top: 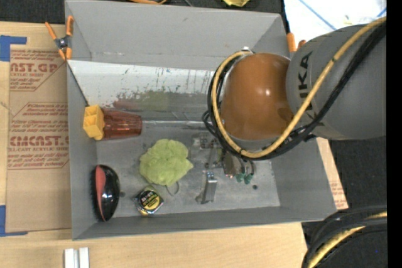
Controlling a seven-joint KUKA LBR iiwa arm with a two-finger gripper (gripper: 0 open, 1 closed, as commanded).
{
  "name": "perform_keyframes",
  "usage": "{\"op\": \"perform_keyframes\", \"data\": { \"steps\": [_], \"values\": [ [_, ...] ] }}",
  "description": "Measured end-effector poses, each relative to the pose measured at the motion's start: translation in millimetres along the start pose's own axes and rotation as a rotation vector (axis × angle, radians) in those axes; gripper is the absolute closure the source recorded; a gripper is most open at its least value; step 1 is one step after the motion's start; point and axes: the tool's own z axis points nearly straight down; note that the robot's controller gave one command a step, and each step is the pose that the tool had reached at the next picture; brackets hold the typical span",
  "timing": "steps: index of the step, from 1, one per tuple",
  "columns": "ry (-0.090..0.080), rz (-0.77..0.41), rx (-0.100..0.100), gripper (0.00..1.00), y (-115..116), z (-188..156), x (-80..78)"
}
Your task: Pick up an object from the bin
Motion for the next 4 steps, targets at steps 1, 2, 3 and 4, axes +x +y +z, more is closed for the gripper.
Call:
{"op": "perform_keyframes", "data": {
  "steps": [1,2,3,4],
  "values": [
    [-0.008,0.001,-0.001,0.00,0,-4,-1.8],
    [-0.005,-0.093,-0.001,0.00,26,115,-64.3],
    [-0.015,-0.208,-0.001,0.00,38,59,-77.9],
    [-0.003,-0.021,-0.002,0.00,113,82,-68.3]
  ]
}}
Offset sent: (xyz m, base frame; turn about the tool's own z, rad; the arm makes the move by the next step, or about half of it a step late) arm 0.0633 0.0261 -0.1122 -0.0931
